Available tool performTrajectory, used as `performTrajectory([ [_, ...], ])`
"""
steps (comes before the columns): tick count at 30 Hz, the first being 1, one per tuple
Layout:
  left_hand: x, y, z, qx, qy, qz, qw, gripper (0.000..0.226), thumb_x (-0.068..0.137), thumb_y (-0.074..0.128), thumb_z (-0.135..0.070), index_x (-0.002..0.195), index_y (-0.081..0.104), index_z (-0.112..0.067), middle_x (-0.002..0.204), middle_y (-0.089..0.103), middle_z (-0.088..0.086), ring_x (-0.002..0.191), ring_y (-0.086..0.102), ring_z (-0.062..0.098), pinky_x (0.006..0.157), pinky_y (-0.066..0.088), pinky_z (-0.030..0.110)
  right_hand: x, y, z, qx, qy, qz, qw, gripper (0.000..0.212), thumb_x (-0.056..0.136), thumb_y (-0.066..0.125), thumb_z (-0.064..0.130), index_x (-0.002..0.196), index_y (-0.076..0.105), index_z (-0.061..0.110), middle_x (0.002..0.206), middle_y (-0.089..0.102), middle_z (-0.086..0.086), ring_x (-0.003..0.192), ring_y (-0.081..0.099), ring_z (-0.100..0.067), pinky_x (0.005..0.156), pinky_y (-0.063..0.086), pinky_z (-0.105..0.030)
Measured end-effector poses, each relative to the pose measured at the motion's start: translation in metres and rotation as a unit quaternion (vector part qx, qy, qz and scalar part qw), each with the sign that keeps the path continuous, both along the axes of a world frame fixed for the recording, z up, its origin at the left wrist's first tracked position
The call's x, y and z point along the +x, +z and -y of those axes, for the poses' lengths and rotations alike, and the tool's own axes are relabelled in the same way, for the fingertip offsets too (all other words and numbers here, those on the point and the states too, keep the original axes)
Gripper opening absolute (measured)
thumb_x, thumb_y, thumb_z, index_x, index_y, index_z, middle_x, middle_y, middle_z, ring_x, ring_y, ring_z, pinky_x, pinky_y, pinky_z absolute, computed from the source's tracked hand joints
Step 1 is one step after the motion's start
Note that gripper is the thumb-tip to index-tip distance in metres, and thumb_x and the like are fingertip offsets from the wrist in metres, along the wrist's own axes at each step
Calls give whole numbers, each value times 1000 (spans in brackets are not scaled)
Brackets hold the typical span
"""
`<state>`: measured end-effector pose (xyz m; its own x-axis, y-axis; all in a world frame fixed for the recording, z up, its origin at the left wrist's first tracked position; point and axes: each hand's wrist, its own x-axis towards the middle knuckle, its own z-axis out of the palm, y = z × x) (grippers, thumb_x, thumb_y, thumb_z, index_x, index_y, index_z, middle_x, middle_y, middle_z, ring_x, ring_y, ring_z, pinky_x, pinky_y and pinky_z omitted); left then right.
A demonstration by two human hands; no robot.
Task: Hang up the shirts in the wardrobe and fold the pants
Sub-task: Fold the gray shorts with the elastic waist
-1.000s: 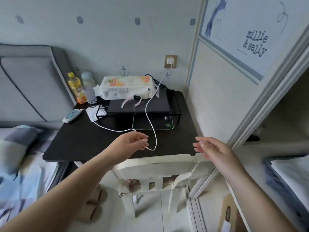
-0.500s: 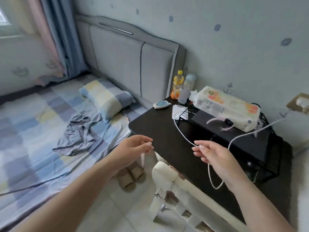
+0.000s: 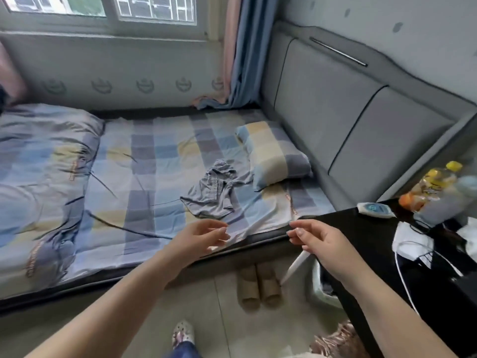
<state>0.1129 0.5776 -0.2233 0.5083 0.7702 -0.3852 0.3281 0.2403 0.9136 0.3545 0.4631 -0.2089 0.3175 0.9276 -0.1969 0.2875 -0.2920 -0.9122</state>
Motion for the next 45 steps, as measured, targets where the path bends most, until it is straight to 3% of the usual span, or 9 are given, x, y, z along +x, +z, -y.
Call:
performTrajectory([
  [16, -2, -91, -298, -118, 41, -56, 991, 17, 95, 57, -31, 106, 63, -20, 101, 73, 0, 95, 68, 12, 90, 47, 32, -6, -87, -294, -126, -15, -51, 991, 16, 96, 52, 21, 102, 64, 30, 92, 72, 12, 85, 67, 4, 69, 45, -13],
  [22, 26, -144, -370, -175, 77, -89, 978, 18, 96, 55, -31, 107, 62, -19, 99, 71, -1, 93, 66, 13, 90, 46, 33, 14, -162, -393, -200, -29, -118, 972, 16, 97, 50, 21, 97, 65, 29, 89, 73, 9, 87, 68, -5, 79, 49, -28],
  [26, 51, -193, -411, -205, 117, -100, 967, 13, 97, 53, -29, 103, 61, -20, 96, 70, -4, 90, 65, 10, 91, 46, 34, 31, -228, -475, -233, -4, -120, 965, 14, 95, 52, 23, 95, 64, 30, 90, 71, 10, 83, 66, -2, 69, 46, -22],
  [29, 73, -251, -443, -224, 133, -116, 958, 14, 97, 52, -28, 104, 61, -19, 96, 71, -4, 87, 64, 9, 80, 46, 27, 40, -292, -526, -261, 16, -85, 961, 13, 93, 54, 21, 89, 64, 28, 93, 71, 5, 82, 66, -4, 67, 46, -22],
  [31, 88, -296, -460, -219, 130, -130, 958, 16, 97, 52, -25, 107, 60, -16, 100, 71, -1, 84, 64, 8, 67, 45, 15, 47, -337, -551, -270, 37, -49, 961, 13, 93, 54, 18, 91, 66, 23, 92, 71, 2, 88, 67, -15, 79, 51, -31],
  [34, 110, -366, -482, -215, 113, -148, 959, 22, 96, 54, -20, 115, 59, -10, 97, 71, 3, 80, 66, 10, 56, 45, 9, 64, -402, -590, -261, 107, 69, 957, 16, 92, 53, 20, 92, 66, 30, 94, 72, 1, 88, 66, -19, 79, 49, -31],
  [36, 124, -415, -496, -206, 105, -161, 959, 31, 93, 56, -20, 123, 55, -14, 94, 70, 2, 83, 67, 13, 61, 49, 17, 80, -446, -620, -253, 136, 151, 946, 21, 91, 52, 23, 103, 67, 30, 102, 69, 2, 90, 61, -17, 74, 44, -27],
  [40, 149, -497, -520, -106, 56, -239, 964, 57, 88, 60, -34, 140, 37, -27, 91, 67, -7, 92, 62, 15, 75, 44, 26, 112, -507, -684, -226, 120, 268, 929, 37, 90, 48, 19, 126, 58, 21, 130, 56, -7, 115, 54, -26, 93, 45, -35],
  [45, 175, -566, -553, -166, 76, -269, 946, 79, 77, 67, -50, 143, 29, -25, 139, 42, 16, 129, 41, 32, 109, 35, 37, 147, -543, -747, -174, 131, 410, 886, 41, 90, 49, 17, 130, 56, 16, 146, 38, -12, 127, 44, -30, 103, 36, -35],
])
